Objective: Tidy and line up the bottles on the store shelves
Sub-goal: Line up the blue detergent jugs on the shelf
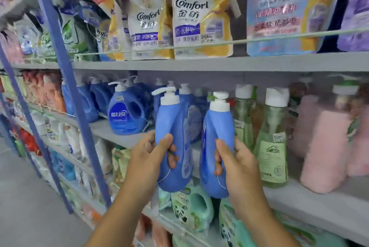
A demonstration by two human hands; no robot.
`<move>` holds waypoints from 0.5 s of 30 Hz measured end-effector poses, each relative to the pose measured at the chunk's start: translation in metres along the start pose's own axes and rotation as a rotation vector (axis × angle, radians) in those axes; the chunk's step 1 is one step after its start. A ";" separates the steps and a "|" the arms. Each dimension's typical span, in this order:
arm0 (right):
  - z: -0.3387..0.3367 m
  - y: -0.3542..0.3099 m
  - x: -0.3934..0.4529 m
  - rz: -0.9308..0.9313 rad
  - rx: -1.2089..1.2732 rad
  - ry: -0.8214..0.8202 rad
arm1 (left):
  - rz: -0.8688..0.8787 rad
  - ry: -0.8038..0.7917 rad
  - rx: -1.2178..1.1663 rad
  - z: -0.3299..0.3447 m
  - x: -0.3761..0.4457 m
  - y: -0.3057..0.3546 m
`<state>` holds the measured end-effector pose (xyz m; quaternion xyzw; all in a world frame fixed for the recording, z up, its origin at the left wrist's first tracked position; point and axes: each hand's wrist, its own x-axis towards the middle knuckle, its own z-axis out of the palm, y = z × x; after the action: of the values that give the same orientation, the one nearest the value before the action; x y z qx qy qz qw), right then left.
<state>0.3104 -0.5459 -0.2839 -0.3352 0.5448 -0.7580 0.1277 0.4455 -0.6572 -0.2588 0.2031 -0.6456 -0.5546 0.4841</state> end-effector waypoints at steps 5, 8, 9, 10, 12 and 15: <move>0.036 0.023 0.008 -0.074 -0.107 0.199 | -0.038 -0.151 -0.086 -0.012 0.053 -0.045; 0.053 0.035 0.026 -0.092 -0.257 0.312 | -0.040 -0.275 -0.103 -0.015 0.082 -0.062; 0.057 0.038 0.034 -0.089 -0.295 0.354 | -0.038 -0.310 -0.105 -0.014 0.091 -0.067; 0.060 0.041 0.043 -0.087 -0.321 0.391 | -0.036 -0.346 -0.108 -0.013 0.100 -0.071; 0.066 0.046 0.056 -0.086 -0.372 0.448 | -0.037 -0.422 -0.111 -0.012 0.114 -0.079; 0.073 0.054 0.067 -0.097 -0.450 0.519 | -0.033 -0.507 -0.096 -0.012 0.131 -0.090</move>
<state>0.2986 -0.6577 -0.2953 -0.1763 0.6960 -0.6841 -0.1283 0.3719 -0.7952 -0.2890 0.0448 -0.7157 -0.6257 0.3069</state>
